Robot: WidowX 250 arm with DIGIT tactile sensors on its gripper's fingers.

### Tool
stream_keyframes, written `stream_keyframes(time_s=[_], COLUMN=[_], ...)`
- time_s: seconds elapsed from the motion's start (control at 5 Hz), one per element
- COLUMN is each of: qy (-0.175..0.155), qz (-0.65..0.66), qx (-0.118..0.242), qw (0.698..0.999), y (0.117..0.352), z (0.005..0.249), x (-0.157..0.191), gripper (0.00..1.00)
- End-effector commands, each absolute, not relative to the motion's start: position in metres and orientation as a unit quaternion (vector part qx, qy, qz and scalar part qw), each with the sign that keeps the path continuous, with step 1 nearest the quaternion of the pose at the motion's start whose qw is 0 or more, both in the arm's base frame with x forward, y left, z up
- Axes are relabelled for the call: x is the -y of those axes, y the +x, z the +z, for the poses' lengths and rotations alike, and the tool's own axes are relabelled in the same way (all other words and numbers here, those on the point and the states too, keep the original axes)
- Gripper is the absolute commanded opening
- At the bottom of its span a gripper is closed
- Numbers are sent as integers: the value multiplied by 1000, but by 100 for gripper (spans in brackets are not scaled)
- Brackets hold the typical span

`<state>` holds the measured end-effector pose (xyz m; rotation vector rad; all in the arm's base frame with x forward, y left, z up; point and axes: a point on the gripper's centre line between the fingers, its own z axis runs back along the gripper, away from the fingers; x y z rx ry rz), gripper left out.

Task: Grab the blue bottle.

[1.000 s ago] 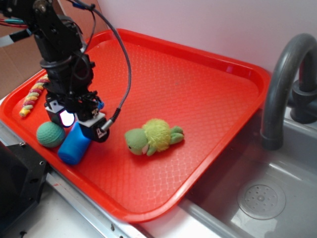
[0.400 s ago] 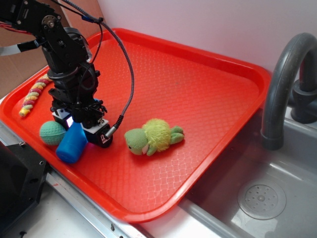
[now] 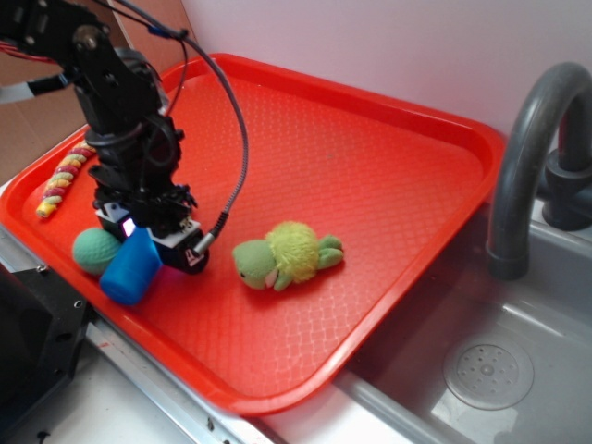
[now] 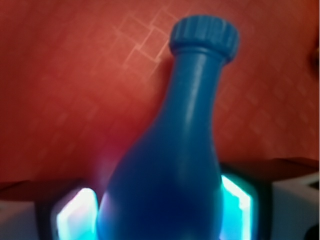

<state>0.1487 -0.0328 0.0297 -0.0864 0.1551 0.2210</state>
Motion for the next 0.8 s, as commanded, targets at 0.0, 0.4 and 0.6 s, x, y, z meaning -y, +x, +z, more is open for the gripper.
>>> stream_keyframes(time_s=[0.0,0.4,0.6], qy=[-22,-26,-50], qz=[192,128,114], qx=[62,135,134], qw=[979,982,983], y=[188,202,198], z=[133,232,239], x=[18,41,40], gripper=[0,0,0])
